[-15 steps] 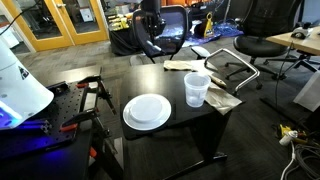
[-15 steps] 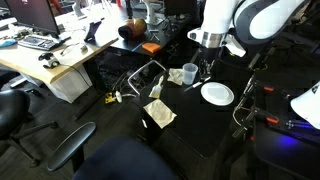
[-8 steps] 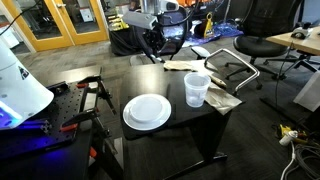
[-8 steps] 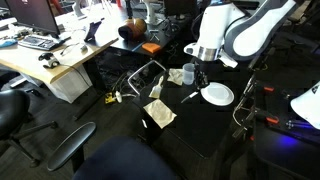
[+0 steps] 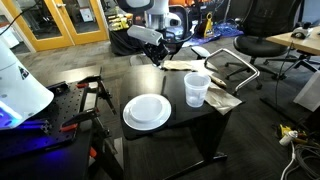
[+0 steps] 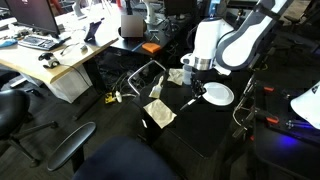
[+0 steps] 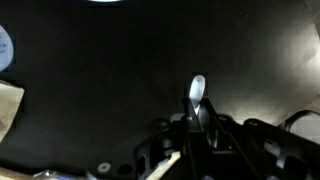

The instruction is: Remove the black sharpie from the cup, put it on the table, and then put it back in the cup

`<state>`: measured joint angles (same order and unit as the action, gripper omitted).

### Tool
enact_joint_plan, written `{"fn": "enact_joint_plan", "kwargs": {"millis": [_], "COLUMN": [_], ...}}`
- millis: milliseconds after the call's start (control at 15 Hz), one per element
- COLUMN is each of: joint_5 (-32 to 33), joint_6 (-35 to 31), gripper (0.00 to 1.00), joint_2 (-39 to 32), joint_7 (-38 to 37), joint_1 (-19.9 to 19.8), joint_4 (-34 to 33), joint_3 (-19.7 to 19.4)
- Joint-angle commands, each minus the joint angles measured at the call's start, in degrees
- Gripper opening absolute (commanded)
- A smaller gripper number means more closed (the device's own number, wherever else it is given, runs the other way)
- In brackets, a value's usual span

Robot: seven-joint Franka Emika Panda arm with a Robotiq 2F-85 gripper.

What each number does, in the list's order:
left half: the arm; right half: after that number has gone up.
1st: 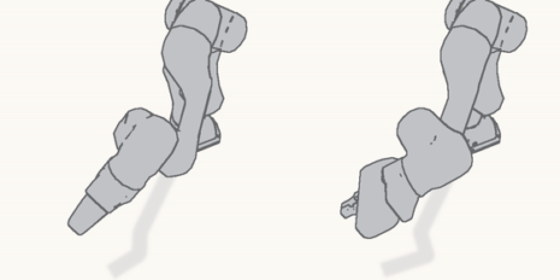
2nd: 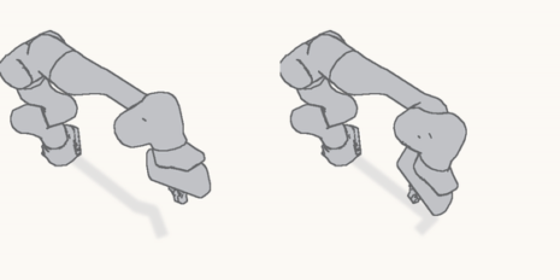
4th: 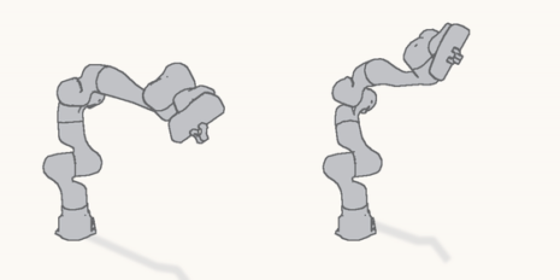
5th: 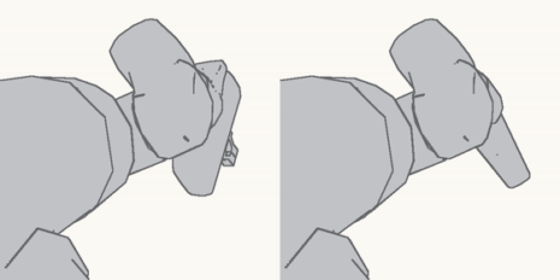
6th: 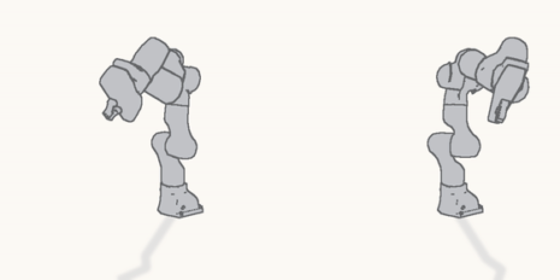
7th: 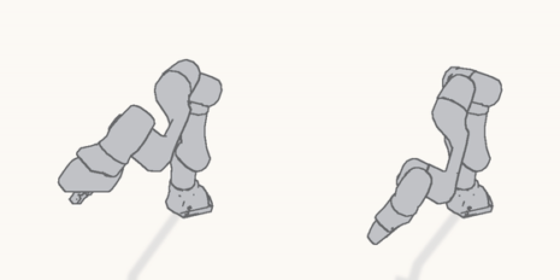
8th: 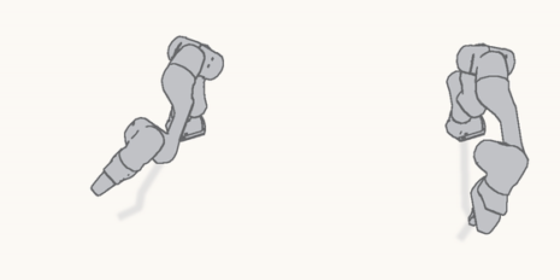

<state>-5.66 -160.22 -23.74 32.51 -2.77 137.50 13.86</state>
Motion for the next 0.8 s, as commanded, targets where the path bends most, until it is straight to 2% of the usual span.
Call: {"fn": "enact_joint_plan", "kwargs": {"millis": [0,67,267,600,733], "joint_5": [0.89,1.26,1.59,3.19,7.24], "joint_6": [-0.94,0.03,1.40,4.67,7.89], "gripper": [0.37,0.38,0.58,0.97,1.00], "joint_2": [-2.18,-1.87,-0.29,1.12,1.37], "joint_7": [-0.44,-1.80,-3.13,-4.62,-5.70], "joint_1": [-1.63,-1.14,-1.15,-0.78,1.08], "joint_4": [-1.31,-1.27,-0.61,-1.10,-2.00], "joint_3": [1.57,0.99,0.33,-1.03,-3.29]}}
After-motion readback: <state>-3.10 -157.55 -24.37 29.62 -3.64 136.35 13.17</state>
